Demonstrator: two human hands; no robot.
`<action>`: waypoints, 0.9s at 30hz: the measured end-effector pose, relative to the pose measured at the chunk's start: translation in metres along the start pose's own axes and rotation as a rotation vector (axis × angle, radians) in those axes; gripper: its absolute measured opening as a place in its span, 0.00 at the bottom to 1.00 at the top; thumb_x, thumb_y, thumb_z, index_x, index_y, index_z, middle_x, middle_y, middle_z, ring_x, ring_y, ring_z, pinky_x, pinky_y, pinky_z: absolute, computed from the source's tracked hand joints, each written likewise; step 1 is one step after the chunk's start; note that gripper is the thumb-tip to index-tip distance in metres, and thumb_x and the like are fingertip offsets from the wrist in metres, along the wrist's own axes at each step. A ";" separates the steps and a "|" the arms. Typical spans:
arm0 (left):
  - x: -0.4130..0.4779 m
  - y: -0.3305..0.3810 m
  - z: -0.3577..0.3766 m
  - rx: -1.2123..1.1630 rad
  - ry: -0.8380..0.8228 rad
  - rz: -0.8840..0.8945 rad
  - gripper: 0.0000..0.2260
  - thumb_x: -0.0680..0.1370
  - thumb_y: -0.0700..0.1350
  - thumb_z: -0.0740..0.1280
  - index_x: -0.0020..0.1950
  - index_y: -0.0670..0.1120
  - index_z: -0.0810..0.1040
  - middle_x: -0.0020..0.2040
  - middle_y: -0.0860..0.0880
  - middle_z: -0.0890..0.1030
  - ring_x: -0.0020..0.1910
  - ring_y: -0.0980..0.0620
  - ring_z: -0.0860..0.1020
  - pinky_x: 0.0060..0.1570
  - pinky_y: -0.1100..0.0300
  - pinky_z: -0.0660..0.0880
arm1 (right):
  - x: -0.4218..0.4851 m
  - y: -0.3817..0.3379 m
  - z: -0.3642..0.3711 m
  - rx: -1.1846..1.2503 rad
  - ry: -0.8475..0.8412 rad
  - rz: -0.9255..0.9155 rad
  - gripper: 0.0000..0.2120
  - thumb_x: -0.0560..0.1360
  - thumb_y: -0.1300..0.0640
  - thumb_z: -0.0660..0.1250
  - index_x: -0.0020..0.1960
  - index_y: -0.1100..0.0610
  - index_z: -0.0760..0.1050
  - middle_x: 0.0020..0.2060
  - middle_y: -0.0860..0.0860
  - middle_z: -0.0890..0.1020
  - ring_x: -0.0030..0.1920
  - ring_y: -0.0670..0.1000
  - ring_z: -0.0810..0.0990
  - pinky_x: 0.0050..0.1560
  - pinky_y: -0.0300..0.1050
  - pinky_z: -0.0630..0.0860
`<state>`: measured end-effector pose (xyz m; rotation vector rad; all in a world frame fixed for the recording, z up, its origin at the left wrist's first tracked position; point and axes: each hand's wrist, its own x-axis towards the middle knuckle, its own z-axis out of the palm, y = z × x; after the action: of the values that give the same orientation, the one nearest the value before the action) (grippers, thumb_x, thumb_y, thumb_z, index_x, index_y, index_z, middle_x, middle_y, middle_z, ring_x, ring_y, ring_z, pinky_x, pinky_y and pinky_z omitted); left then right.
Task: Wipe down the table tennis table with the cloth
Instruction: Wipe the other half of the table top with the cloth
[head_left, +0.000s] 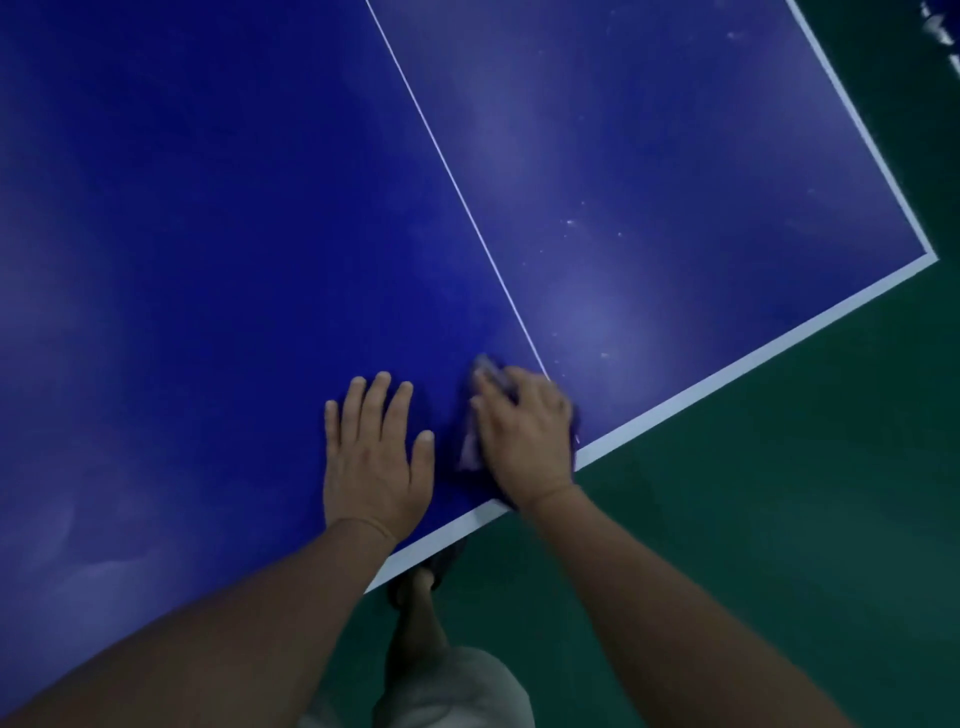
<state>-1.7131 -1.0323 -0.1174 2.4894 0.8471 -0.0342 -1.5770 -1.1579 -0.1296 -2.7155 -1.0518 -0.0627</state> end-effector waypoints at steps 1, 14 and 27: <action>0.001 0.001 0.006 0.045 0.004 -0.011 0.30 0.82 0.58 0.47 0.79 0.43 0.63 0.80 0.44 0.62 0.80 0.44 0.53 0.79 0.43 0.44 | 0.019 0.026 -0.006 0.028 0.038 0.102 0.16 0.81 0.49 0.62 0.65 0.50 0.79 0.57 0.58 0.80 0.55 0.63 0.76 0.56 0.61 0.75; 0.004 0.007 0.020 0.234 0.030 -0.044 0.29 0.81 0.56 0.50 0.77 0.41 0.66 0.78 0.42 0.63 0.79 0.41 0.56 0.78 0.41 0.49 | 0.025 0.022 -0.002 0.056 -0.093 -0.204 0.18 0.82 0.46 0.57 0.69 0.48 0.74 0.61 0.53 0.76 0.58 0.56 0.73 0.59 0.58 0.71; 0.008 0.008 0.016 0.279 -0.022 -0.056 0.29 0.82 0.56 0.50 0.78 0.42 0.65 0.79 0.42 0.62 0.80 0.42 0.55 0.78 0.40 0.50 | 0.133 0.000 0.009 0.067 -0.104 -0.120 0.18 0.82 0.50 0.60 0.70 0.50 0.76 0.63 0.55 0.78 0.61 0.59 0.75 0.60 0.57 0.69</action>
<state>-1.7000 -1.0412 -0.1295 2.7161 0.9595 -0.2125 -1.4788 -1.0686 -0.1228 -2.6179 -1.2231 0.0930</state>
